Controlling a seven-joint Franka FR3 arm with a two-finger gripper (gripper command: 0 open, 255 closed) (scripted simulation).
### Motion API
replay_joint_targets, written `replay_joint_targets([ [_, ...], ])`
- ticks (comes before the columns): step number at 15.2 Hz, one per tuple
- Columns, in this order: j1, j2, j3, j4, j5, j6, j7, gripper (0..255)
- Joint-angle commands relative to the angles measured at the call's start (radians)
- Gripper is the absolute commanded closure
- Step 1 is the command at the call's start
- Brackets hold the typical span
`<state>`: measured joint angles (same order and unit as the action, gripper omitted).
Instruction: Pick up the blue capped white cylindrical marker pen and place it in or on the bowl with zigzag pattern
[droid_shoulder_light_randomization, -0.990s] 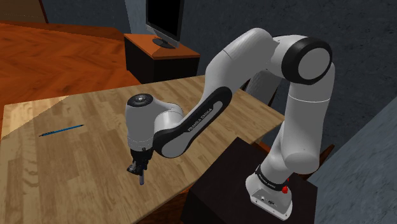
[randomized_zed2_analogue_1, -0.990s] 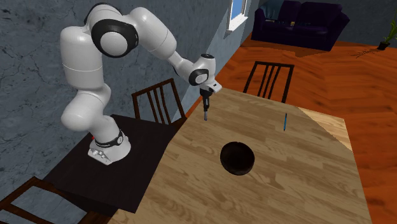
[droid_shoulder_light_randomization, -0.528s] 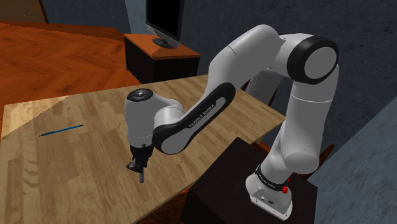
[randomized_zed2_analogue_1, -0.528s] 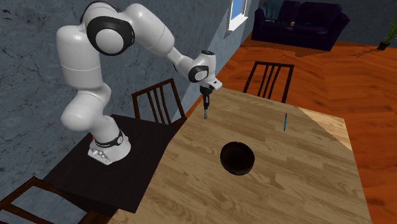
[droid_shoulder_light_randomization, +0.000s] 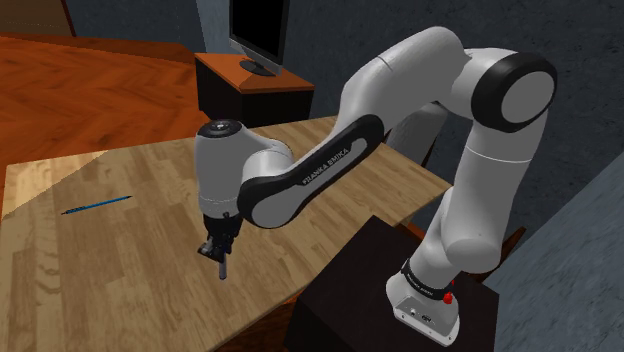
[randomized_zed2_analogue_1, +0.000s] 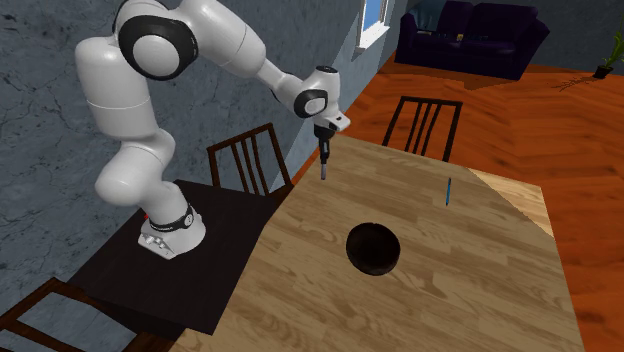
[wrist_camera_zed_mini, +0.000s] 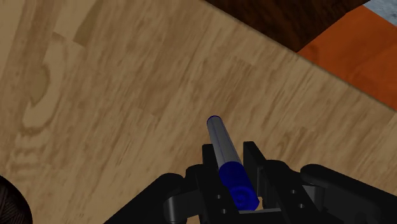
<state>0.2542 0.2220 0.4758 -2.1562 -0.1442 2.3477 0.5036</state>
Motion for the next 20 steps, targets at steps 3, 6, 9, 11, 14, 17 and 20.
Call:
replay_joint_targets([
  [3, -0.008, -0.037, 0.008, 0.016, 0.027, -0.048, -0.020, 255],
  [6, -0.012, -0.063, 0.013, 0.029, 0.046, -0.084, -0.032, 255],
  [9, -0.015, -0.088, 0.016, 0.044, 0.062, -0.121, -0.044, 255],
  [11, -0.017, -0.103, 0.018, 0.055, 0.073, -0.145, -0.051, 255],
  [14, -0.020, -0.125, 0.020, 0.074, 0.087, -0.183, -0.061, 255],
  [17, -0.022, -0.143, 0.021, 0.093, 0.098, -0.217, -0.069, 255],
  [20, -0.061, -0.151, -0.011, 0.097, 0.105, -0.227, -0.144, 255],
])
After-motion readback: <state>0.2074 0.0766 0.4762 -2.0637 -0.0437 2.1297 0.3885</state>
